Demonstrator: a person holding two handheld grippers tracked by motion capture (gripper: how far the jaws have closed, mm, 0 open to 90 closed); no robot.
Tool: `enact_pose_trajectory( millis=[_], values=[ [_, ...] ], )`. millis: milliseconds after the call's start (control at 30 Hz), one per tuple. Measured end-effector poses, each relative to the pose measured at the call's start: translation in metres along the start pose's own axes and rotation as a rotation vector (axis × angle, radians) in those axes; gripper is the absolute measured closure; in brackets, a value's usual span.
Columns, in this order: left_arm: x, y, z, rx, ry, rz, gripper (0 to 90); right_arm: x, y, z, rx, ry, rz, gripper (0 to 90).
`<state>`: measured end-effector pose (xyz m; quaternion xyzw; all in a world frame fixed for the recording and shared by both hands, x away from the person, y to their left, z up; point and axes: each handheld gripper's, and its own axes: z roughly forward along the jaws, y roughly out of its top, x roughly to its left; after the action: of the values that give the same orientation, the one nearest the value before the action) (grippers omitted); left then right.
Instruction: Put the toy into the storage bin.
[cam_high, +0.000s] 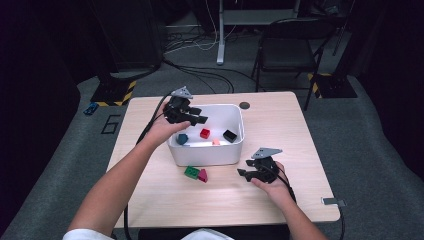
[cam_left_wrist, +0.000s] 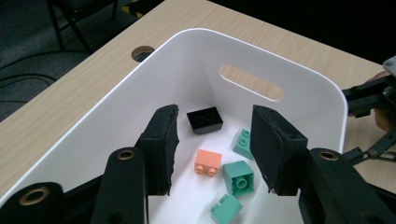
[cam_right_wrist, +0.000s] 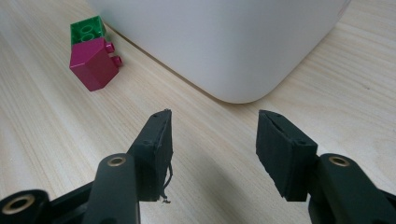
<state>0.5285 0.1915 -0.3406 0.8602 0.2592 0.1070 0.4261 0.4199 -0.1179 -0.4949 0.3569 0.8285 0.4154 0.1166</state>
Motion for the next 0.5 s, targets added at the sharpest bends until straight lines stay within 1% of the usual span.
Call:
enact_pose_trajectory(
  millis=[167,233,367,433,500],
  values=[
    [-0.005,-0.003,-0.014,0.002,0.004,0.014,51.2,0.000,0.000,0.000,0.000,-0.001,0.001,45.6],
    [-0.008,-0.004,-0.019,0.002,-0.001,0.021,50.8,0.000,0.000,0.000,0.000,-0.001,0.003,45.6],
    [-0.016,-0.009,-0.031,-0.011,-0.018,0.023,50.5,0.000,0.000,0.000,0.002,-0.002,0.007,45.6],
    [-0.020,-0.011,-0.035,-0.020,-0.023,0.027,50.5,0.000,0.000,0.000,0.000,-0.004,0.008,45.6],
    [-0.025,-0.015,-0.040,-0.018,-0.026,0.038,50.5,0.000,0.000,0.000,-0.001,-0.004,0.009,45.6]
  ],
)
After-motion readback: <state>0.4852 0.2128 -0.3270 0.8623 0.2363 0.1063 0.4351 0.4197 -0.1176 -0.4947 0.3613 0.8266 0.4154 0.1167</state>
